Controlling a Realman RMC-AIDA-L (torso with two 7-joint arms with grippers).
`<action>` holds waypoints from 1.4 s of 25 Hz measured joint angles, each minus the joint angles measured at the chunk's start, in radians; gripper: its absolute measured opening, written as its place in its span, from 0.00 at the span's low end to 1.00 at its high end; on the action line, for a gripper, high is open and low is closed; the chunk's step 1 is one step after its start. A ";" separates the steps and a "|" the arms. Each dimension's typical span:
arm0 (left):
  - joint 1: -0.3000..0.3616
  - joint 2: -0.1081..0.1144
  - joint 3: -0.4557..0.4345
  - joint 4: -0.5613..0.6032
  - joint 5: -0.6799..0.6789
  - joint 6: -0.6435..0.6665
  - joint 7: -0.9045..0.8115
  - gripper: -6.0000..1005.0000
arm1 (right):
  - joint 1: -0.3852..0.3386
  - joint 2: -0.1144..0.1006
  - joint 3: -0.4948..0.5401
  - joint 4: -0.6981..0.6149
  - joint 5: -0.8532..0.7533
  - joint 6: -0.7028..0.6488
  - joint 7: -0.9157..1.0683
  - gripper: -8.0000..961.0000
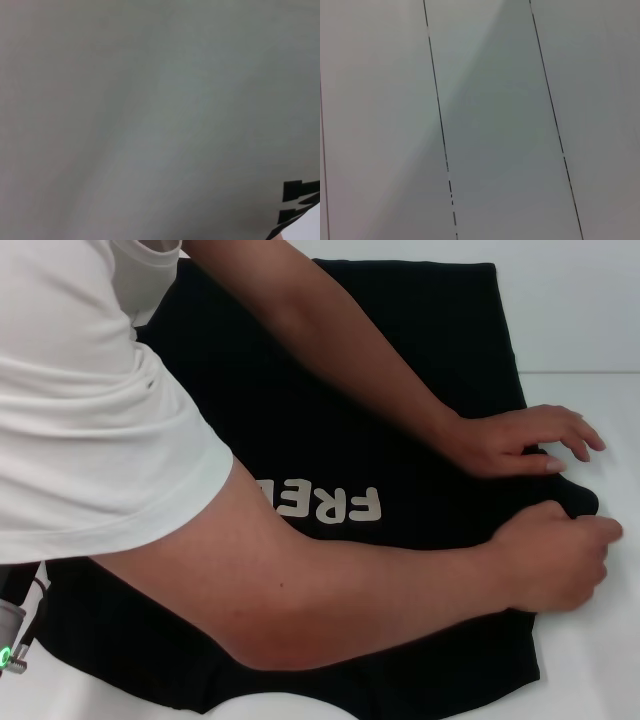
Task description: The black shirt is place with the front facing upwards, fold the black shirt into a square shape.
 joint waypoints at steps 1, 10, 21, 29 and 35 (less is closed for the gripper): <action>0.000 0.000 0.000 0.000 0.000 0.000 0.000 0.93 | 0.000 0.000 0.000 0.000 0.000 0.000 0.000 0.93; 0.001 0.000 0.000 0.000 0.000 0.000 -0.002 0.93 | 0.002 0.000 -0.001 0.000 0.000 0.000 0.000 0.93; 0.001 0.000 0.000 0.000 0.000 0.000 -0.001 0.93 | 0.002 0.000 -0.001 0.003 0.000 -0.001 0.003 0.93; 0.003 0.000 0.000 0.000 0.000 0.001 -0.001 0.93 | 0.002 0.000 -0.012 0.009 0.000 -0.001 0.002 0.93; 0.004 0.000 0.000 0.000 0.000 0.001 -0.002 0.93 | 0.002 0.000 -0.013 0.009 0.000 0.000 0.002 0.93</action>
